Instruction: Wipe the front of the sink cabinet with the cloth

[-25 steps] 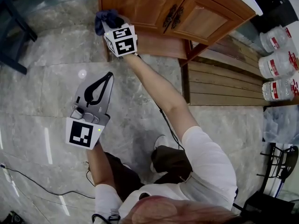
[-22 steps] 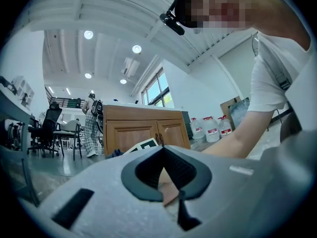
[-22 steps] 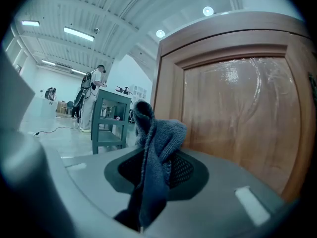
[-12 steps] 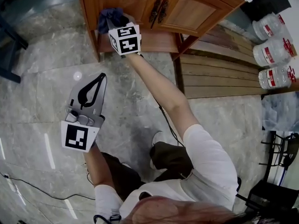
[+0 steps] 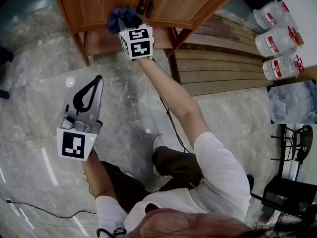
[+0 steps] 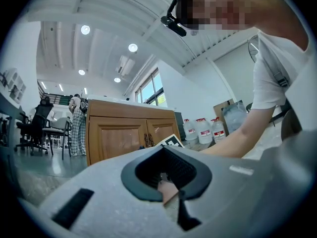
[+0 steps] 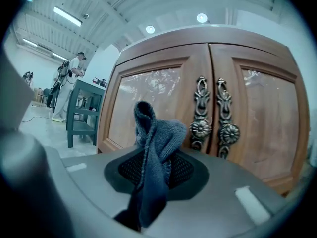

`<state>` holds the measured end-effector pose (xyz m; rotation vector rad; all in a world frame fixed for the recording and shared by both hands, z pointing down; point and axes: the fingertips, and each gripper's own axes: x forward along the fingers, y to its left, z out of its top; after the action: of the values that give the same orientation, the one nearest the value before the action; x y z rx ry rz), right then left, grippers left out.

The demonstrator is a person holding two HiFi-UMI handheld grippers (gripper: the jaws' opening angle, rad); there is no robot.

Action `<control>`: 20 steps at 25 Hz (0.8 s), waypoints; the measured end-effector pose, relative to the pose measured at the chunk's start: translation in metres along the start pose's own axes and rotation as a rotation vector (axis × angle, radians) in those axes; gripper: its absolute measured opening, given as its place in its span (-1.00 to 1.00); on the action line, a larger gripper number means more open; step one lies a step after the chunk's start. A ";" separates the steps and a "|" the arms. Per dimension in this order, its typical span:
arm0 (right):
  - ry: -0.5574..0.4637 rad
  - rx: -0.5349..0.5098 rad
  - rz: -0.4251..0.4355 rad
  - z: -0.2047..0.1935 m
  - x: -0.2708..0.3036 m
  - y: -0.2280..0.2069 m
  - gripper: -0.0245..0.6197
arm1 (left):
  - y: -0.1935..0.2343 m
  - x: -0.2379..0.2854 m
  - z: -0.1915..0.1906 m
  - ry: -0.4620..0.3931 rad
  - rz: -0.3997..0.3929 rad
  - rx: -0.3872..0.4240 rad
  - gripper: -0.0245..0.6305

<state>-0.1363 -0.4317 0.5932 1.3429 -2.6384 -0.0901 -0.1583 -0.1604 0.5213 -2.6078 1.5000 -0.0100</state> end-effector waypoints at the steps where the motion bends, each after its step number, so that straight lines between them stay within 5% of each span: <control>1: 0.003 -0.002 -0.010 -0.003 -0.004 -0.007 -0.58 | -0.002 0.003 0.000 -0.001 -0.006 -0.001 -0.91; 10: 0.007 -0.063 -0.063 -0.019 -0.037 -0.054 -0.58 | -0.019 0.026 -0.012 0.019 -0.056 -0.008 -0.91; 20: 0.057 -0.019 -0.230 -0.045 -0.071 -0.161 -0.59 | -0.029 0.043 -0.023 0.035 -0.083 -0.024 -0.91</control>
<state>0.0413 -0.4684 0.6061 1.6120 -2.4219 -0.1049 -0.1135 -0.1855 0.5448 -2.7013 1.4102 -0.0465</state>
